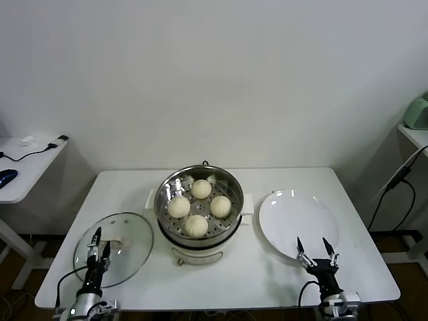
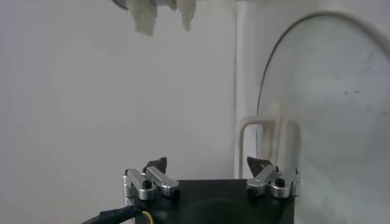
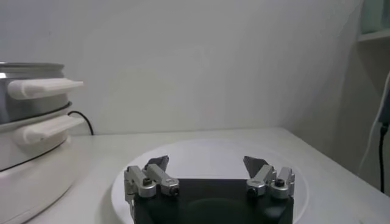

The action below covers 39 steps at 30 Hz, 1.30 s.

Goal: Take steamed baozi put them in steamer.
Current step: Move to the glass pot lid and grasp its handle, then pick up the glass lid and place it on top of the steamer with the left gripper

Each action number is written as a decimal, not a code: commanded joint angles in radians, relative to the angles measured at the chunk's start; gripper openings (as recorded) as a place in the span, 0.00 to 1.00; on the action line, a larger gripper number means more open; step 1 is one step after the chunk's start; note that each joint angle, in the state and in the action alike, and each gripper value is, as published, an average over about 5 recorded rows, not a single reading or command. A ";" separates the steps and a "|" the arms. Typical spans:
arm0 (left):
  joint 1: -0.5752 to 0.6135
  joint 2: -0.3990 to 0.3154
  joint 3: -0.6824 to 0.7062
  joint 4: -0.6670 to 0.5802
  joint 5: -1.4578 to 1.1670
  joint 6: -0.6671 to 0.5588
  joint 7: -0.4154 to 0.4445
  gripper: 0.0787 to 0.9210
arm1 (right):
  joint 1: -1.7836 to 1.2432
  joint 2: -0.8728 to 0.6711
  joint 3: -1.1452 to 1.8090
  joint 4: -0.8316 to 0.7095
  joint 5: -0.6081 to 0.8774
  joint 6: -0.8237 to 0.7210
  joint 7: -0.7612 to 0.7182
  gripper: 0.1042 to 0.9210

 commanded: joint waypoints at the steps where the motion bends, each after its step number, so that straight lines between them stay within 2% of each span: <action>1: -0.050 0.006 0.006 0.067 -0.003 -0.007 0.002 0.88 | 0.001 0.002 -0.006 -0.004 -0.009 -0.001 0.000 0.88; 5: -0.051 0.005 0.008 0.085 0.001 -0.012 0.001 0.81 | 0.004 0.003 -0.011 -0.005 -0.013 -0.001 -0.001 0.88; 16: -0.076 0.001 0.006 0.136 0.009 -0.019 -0.011 0.43 | 0.013 0.003 -0.023 -0.004 -0.020 -0.007 0.000 0.88; 23: -0.069 -0.005 -0.001 0.090 -0.009 -0.019 -0.001 0.19 | 0.020 0.003 -0.031 -0.006 -0.023 -0.011 0.000 0.88; 27: -0.038 0.000 -0.010 0.004 -0.045 -0.011 0.025 0.07 | 0.021 0.002 -0.034 -0.006 -0.024 -0.011 -0.001 0.88; 33: 0.038 0.053 -0.042 -0.194 -0.124 0.037 0.108 0.06 | 0.021 -0.004 -0.033 0.004 -0.028 -0.016 0.002 0.88; 36: 0.069 0.105 -0.072 -0.311 -0.201 0.094 0.199 0.06 | 0.023 -0.008 -0.031 0.015 -0.040 -0.034 0.015 0.88; 39: 0.078 0.160 -0.098 -0.444 -0.292 0.184 0.326 0.06 | 0.028 -0.013 -0.032 0.025 -0.056 -0.054 0.028 0.88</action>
